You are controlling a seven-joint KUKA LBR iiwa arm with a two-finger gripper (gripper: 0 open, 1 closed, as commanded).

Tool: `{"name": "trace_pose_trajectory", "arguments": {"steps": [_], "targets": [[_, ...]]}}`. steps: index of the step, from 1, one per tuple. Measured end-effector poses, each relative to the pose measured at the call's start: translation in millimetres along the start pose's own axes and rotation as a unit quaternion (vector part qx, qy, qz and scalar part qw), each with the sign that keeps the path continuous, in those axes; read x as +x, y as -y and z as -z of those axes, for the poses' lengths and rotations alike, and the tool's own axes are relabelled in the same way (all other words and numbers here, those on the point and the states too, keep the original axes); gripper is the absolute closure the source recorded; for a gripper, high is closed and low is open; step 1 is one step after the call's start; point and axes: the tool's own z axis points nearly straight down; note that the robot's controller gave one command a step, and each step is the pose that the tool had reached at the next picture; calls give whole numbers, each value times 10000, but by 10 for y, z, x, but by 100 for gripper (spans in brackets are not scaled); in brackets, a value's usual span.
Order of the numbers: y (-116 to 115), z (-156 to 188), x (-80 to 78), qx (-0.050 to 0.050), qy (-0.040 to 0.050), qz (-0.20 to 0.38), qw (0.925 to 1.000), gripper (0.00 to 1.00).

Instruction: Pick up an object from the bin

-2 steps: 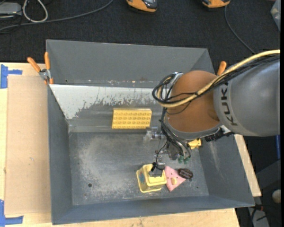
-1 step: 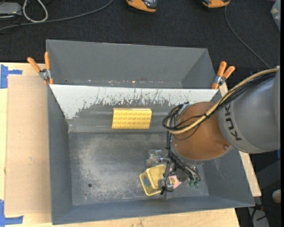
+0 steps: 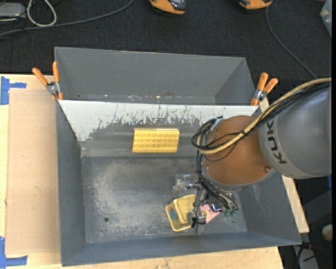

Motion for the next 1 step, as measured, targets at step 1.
{"name": "trace_pose_trajectory", "arguments": {"steps": [1], "targets": [[85, 14, 140, -32, 76, 280, 9996, 0]]}}
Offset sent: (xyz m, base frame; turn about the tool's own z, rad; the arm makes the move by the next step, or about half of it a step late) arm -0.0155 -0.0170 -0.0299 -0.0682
